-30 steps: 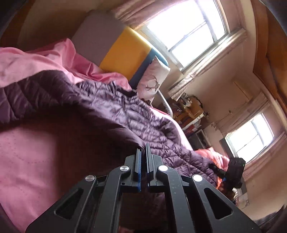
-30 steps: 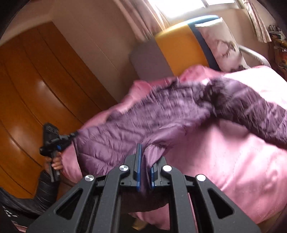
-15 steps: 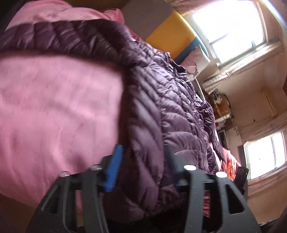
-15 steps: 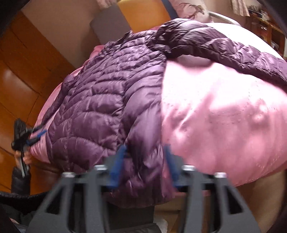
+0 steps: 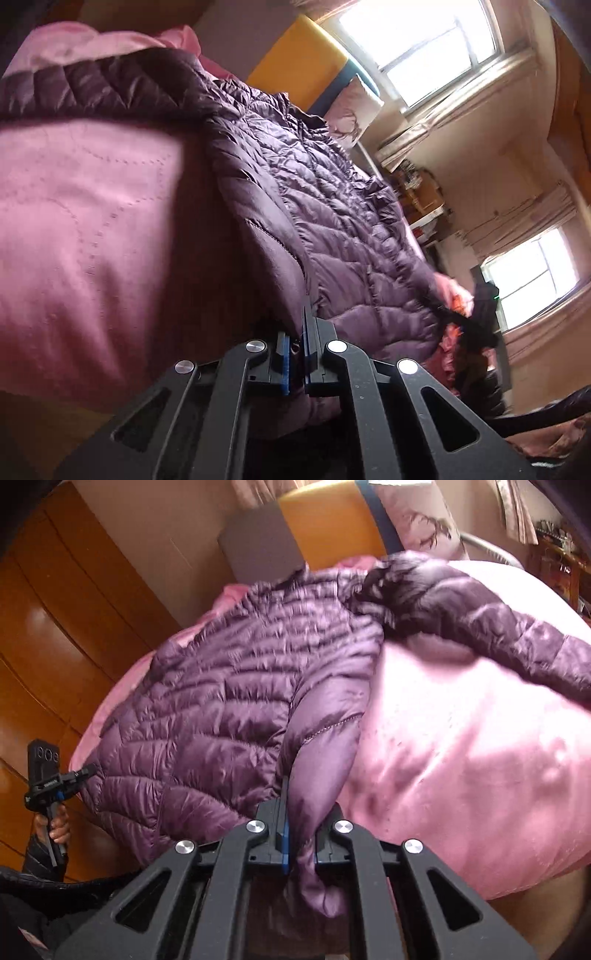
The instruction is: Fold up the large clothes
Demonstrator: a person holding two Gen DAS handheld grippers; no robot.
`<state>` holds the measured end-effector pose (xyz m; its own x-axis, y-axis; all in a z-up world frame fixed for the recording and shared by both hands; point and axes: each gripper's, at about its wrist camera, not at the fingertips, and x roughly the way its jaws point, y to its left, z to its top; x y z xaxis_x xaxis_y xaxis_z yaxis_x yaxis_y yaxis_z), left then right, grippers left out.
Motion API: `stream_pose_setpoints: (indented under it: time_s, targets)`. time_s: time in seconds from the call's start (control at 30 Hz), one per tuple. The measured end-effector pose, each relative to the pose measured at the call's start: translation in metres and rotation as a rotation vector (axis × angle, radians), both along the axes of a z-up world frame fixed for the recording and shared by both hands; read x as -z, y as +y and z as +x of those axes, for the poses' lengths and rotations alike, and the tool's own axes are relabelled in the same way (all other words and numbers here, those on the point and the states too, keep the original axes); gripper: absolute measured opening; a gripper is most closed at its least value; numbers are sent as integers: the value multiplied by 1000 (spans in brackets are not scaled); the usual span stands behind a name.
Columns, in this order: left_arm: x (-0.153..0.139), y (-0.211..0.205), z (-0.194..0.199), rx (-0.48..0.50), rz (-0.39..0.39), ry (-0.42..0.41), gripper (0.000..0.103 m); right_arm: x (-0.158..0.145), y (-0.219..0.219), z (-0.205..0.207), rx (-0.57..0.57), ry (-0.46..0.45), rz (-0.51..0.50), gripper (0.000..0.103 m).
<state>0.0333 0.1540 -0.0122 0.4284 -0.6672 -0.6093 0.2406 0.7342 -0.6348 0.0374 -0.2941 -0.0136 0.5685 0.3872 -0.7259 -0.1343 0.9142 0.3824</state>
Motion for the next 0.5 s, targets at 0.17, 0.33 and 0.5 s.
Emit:
stream_pose_setpoints:
  time_s: [0.17, 0.33, 0.5]
  targets:
    - [52, -18, 3, 0, 199, 158, 3, 49, 7, 12, 10, 148, -157, 7]
    - [45, 0, 1, -66, 139, 157, 26, 40, 4, 13, 32, 134, -220, 41]
    - [12, 81, 1, -382, 113, 53, 72, 6, 8, 19, 88, 4, -256, 65]
